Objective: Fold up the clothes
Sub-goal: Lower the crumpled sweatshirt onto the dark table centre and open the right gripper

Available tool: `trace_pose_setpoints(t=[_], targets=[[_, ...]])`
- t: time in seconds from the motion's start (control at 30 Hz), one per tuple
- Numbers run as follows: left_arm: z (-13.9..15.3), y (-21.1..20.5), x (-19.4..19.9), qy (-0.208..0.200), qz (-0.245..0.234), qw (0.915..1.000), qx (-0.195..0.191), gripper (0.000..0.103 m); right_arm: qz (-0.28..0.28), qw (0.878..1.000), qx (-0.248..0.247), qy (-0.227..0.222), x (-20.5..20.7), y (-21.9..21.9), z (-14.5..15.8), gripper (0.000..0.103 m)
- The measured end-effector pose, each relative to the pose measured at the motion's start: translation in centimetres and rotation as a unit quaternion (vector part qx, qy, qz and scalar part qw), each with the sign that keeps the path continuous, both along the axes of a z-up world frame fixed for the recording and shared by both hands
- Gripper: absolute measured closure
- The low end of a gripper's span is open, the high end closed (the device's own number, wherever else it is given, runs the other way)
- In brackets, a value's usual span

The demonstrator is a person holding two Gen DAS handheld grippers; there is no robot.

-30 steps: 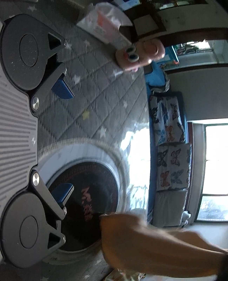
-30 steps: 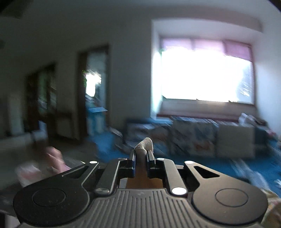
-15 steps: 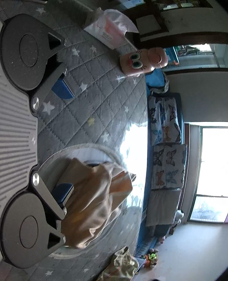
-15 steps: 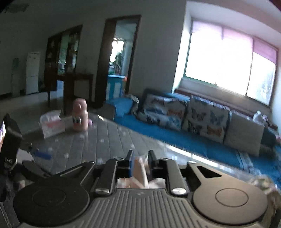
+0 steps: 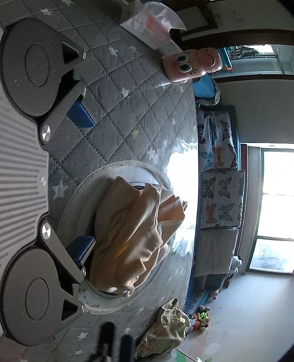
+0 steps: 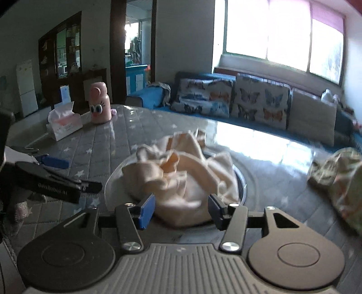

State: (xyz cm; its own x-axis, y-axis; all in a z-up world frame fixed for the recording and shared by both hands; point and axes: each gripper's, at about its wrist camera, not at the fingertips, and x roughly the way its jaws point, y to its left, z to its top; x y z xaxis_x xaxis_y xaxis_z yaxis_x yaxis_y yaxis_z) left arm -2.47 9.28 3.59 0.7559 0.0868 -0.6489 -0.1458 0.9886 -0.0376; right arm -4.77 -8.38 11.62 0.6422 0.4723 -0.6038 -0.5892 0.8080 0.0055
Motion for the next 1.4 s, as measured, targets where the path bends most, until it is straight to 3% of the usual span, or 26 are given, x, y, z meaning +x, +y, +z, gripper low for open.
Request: trace_pose_setpoints(t=[0.23, 0.33, 0.63, 1.4], targets=[[-0.4, -0.5, -0.8, 0.003, -0.001, 1.0, 0.009, 0.0, -0.006, 1.0, 0.014, 0.022, -1.0, 0.5, -1.7, 0.037], [-0.7, -0.7, -1.0, 0.006, -0.001, 0.9999, 0.013, 0.0, -0.007, 1.0, 0.012, 0.024, -1.3, 0.8, -2.2, 0.028], [-1.3, -1.1, -1.5, 0.012, -0.003, 0.9997, 0.02, 0.0, -0.012, 0.999, 0.0, 0.037, -1.6, 1.2, -3.7, 0.02], [-1.8, -1.5, -1.3, 0.021, 0.0, 0.9994, 0.028, 0.0, -0.014, 0.998, -0.011, 0.057, -1.8, 1.9, -5.5, 0.012]])
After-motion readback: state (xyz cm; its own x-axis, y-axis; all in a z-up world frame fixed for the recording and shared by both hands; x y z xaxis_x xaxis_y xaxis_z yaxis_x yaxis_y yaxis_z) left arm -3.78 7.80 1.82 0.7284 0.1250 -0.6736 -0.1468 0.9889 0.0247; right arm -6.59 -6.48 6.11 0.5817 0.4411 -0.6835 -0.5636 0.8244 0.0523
